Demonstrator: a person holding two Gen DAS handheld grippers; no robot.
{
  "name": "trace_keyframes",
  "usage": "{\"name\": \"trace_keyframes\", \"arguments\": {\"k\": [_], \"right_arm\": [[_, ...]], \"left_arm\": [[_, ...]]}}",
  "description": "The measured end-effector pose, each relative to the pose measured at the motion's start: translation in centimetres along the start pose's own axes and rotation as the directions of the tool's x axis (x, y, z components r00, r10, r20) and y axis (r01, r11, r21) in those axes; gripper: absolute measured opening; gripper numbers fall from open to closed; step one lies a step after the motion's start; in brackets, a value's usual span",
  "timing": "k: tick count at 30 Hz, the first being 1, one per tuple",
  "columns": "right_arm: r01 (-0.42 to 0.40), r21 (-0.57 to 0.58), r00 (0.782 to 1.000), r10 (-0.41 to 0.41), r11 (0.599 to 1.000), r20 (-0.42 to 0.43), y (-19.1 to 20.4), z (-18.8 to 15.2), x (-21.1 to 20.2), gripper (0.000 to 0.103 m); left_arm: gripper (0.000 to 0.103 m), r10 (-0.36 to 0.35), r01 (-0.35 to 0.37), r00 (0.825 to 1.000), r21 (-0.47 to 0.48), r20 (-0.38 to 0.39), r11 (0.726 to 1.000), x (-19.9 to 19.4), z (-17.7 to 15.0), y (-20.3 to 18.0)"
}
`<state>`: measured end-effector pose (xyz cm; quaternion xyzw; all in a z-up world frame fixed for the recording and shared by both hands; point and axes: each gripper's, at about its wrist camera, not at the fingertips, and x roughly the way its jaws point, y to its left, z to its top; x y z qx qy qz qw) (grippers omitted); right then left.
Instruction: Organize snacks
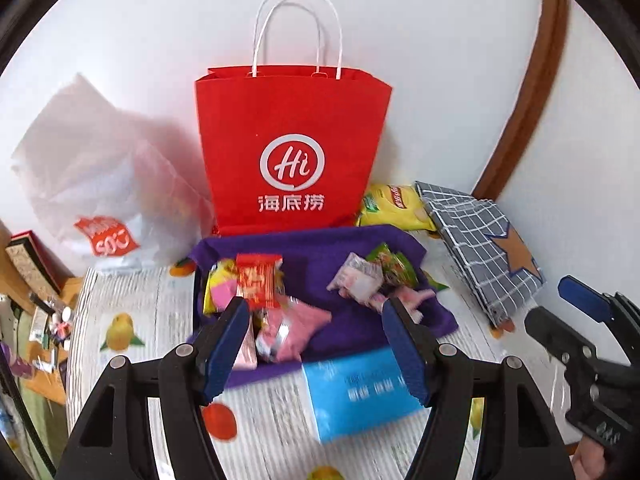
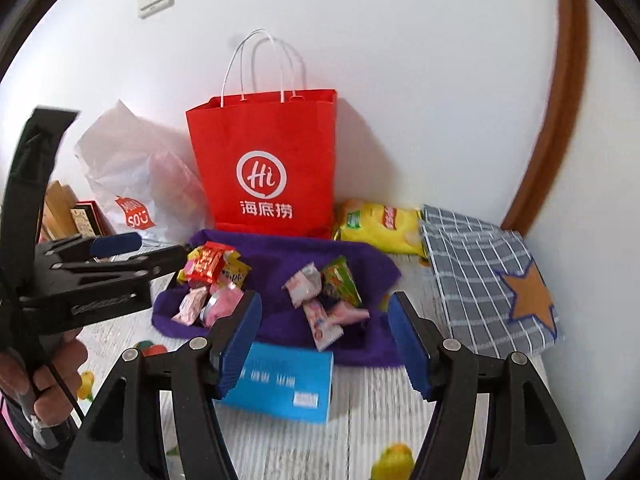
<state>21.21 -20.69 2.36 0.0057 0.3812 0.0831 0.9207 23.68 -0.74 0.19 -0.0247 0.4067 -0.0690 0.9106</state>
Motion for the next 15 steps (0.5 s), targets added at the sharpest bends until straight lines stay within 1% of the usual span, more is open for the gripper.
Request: {"name": "trace_keyframes", "arguments": {"k": [2, 4, 5, 8, 10, 12, 15], "right_arm": [[0.003, 0.02, 1.0, -0.003, 1.0, 0.015, -0.3, -1.3, -1.2, 0.073], [0.009, 0.025, 0.999, -0.01, 1.0, 0.037, -0.4, -2.5, -2.2, 0.085], [0.02, 0.044, 0.999, -0.022, 0.999, 0.039, -0.4, -3.1, -2.8, 0.087], [0.024, 0.021, 0.998, -0.025, 0.999, 0.055, 0.0, -5.2, -4.4, 0.089], [0.019, 0.018, 0.998, -0.02, 1.0, 0.059, 0.1, -6.2, -5.3, 0.096], [0.007, 0.029, 0.998, -0.009, 1.0, 0.064, 0.0, -7.4, -6.4, 0.098], [-0.005, 0.036, 0.998, 0.003, 0.999, 0.07, -0.2, -8.9, -7.9, 0.098]], "left_arm": [[0.068, 0.013, -0.013, 1.0, 0.004, 0.016, 1.0, -1.5, -1.4, -0.2], [0.075, 0.024, -0.024, 0.999, 0.005, 0.027, 1.0, -2.8, -3.1, -0.4], [0.077, 0.031, -0.032, 0.999, 0.008, 0.034, 0.999, -3.5, -4.0, -0.6], [0.082, 0.06, -0.061, 0.996, 0.013, 0.067, 0.998, -5.6, -6.4, -1.1], [0.086, 0.073, -0.074, 0.994, 0.012, 0.084, 0.997, -6.8, -7.6, -1.4], [0.086, 0.087, -0.088, 0.992, 0.0, 0.096, 0.996, -8.0, -9.0, -1.7], [0.086, 0.089, -0.09, 0.99, 0.003, 0.106, 0.996, -9.5, -10.8, -2.4]]}}
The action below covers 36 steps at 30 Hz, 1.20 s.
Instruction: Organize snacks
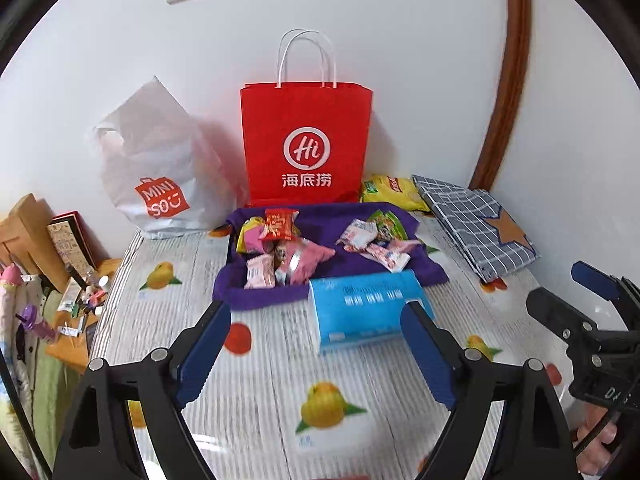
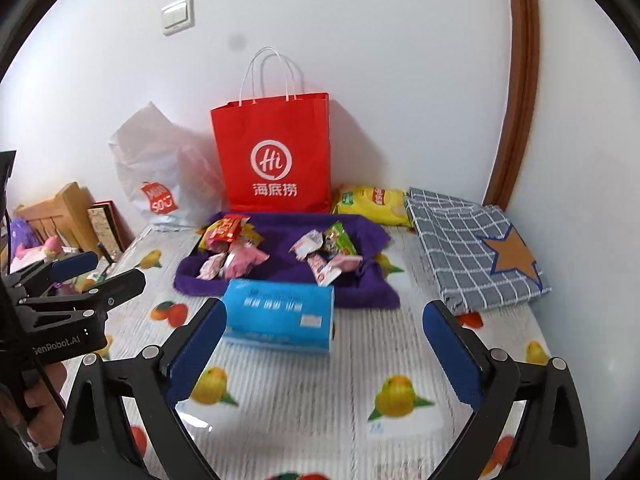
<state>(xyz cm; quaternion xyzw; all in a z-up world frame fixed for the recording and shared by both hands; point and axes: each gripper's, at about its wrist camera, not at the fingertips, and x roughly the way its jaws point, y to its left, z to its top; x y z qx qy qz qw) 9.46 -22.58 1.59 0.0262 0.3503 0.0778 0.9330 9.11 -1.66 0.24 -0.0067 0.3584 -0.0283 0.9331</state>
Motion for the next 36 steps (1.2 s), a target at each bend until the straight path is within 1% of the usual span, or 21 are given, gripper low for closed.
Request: {"name": "trace_keyframes", "arguments": {"k": [8, 15, 23, 36], "right_arm": [[0.023, -0.002, 0.999, -0.023, 1.0, 0.046, -0.2, -3.7, -4.7, 0.098], [0.007, 0.002, 0.997, -0.008, 1.0, 0.075, -0.6, -5.3, -7.0, 0.098], [-0.009, 0.013, 0.995, 0.008, 1.0, 0.096, -0.7, -5.7, -8.0, 0.098], [-0.005, 0.013, 0.994, 0.004, 1.0, 0.106, -0.9, -5.9, -8.3, 0.098]], "left_arm": [[0.087, 0.02, -0.02, 0.999, -0.002, 0.049, 1.0, -4.7, -3.6, -1.5], [0.087, 0.022, -0.022, 0.997, 0.003, 0.072, 1.0, -6.8, -4.8, -2.5], [0.088, 0.035, -0.036, 0.996, 0.012, 0.087, 0.999, -7.7, -5.1, -3.0], [0.088, 0.025, -0.027, 0.996, 0.013, 0.085, 1.0, -7.8, -5.2, -3.2]]}}
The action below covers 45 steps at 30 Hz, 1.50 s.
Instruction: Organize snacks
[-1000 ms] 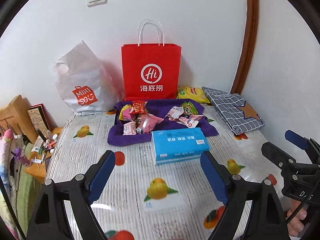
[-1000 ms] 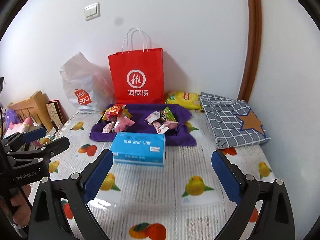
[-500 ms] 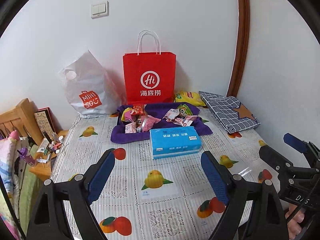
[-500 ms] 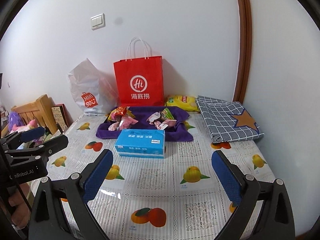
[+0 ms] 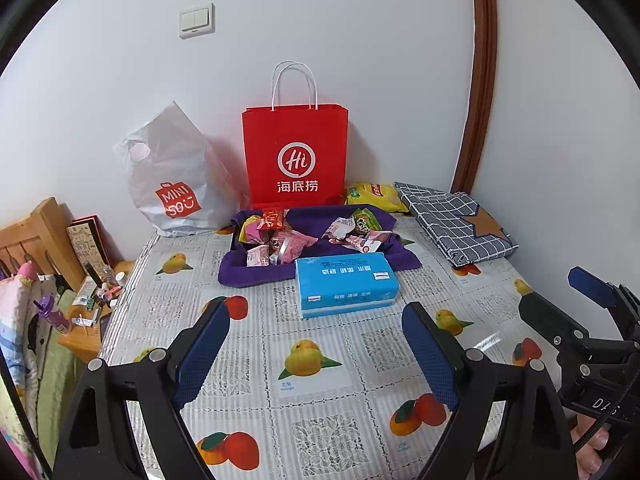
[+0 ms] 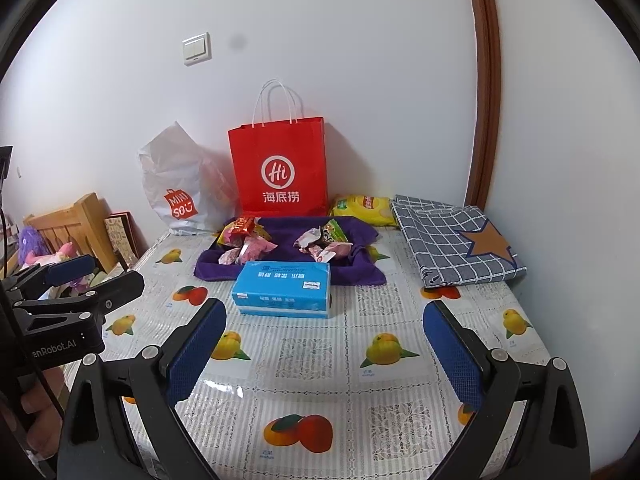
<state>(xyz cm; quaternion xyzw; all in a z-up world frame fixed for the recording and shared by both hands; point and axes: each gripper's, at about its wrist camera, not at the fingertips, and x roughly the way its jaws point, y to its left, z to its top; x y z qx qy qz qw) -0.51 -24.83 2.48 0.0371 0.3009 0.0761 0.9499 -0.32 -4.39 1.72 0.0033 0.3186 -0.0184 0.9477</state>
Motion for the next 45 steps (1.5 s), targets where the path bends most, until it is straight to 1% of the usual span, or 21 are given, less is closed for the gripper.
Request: {"name": "trace_keyframes", "arguments": {"k": [45], "right_arm": [[-0.005, -0.015, 1.0, 0.005, 1.0, 0.007, 0.03, -0.13, -0.22, 0.098]], "left_arm": [[0.089, -0.004, 0.004, 1.0, -0.01, -0.006, 1.0, 0.15, -0.04, 0.2]]}}
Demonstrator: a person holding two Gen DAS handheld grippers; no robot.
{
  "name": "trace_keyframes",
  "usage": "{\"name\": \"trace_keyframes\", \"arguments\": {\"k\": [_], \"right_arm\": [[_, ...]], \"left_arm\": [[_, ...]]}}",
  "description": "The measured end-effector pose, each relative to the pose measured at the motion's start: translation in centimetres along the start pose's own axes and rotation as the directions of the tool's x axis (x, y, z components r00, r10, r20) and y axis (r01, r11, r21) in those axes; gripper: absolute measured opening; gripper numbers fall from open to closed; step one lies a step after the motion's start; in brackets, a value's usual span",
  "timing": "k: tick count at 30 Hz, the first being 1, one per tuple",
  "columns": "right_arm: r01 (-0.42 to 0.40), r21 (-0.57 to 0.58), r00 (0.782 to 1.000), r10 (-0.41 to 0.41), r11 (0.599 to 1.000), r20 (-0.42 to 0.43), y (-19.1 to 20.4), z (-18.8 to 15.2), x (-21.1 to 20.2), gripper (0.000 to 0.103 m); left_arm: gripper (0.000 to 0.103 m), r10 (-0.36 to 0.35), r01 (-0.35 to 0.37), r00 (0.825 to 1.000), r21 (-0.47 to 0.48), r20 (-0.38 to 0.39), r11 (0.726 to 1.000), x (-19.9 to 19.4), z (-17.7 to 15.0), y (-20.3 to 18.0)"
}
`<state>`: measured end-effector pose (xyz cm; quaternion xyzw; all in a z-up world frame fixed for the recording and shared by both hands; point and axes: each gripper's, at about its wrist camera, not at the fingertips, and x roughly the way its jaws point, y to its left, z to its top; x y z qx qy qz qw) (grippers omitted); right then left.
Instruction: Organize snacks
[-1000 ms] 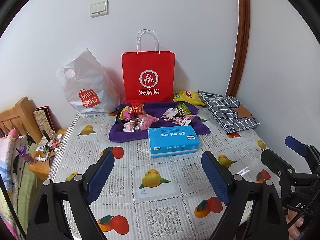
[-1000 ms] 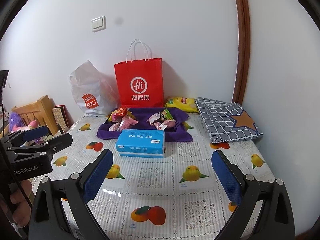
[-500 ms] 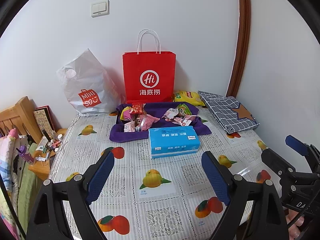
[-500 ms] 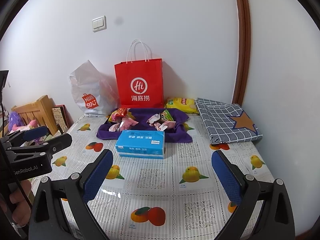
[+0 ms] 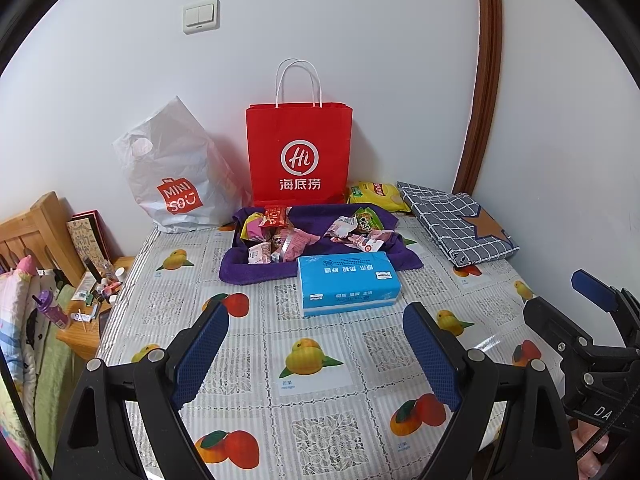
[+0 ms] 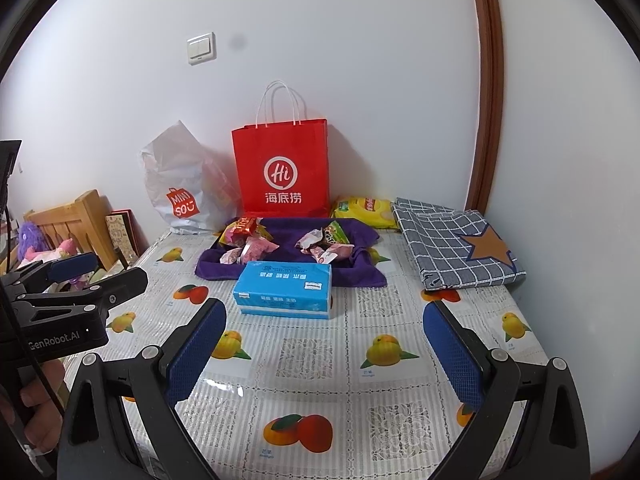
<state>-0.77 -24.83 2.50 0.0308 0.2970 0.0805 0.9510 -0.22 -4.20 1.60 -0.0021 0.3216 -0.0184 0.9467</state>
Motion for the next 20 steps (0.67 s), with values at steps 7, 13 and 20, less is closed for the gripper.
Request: {"name": "trace_keyframes", "arguments": {"k": [7, 13, 20], "right_arm": [[-0.004, 0.001, 1.0, 0.004, 1.0, 0.001, -0.04, 0.08, -0.06, 0.098], [-0.004, 0.0, 1.0, 0.004, 1.0, 0.002, -0.06, 0.08, -0.07, 0.098], [-0.006, 0.001, 1.0, 0.006, 1.0, 0.003, -0.24, 0.04, -0.09, 0.098]], "left_arm": [[0.089, -0.001, 0.001, 1.0, 0.0, 0.0, 1.0, -0.02, -0.04, 0.06], [0.089, 0.0, 0.0, 1.0, -0.001, 0.0, 1.0, -0.05, -0.05, 0.06], [0.089, 0.001, -0.001, 1.0, 0.002, 0.003, 1.0, -0.09, -0.04, 0.05]]}}
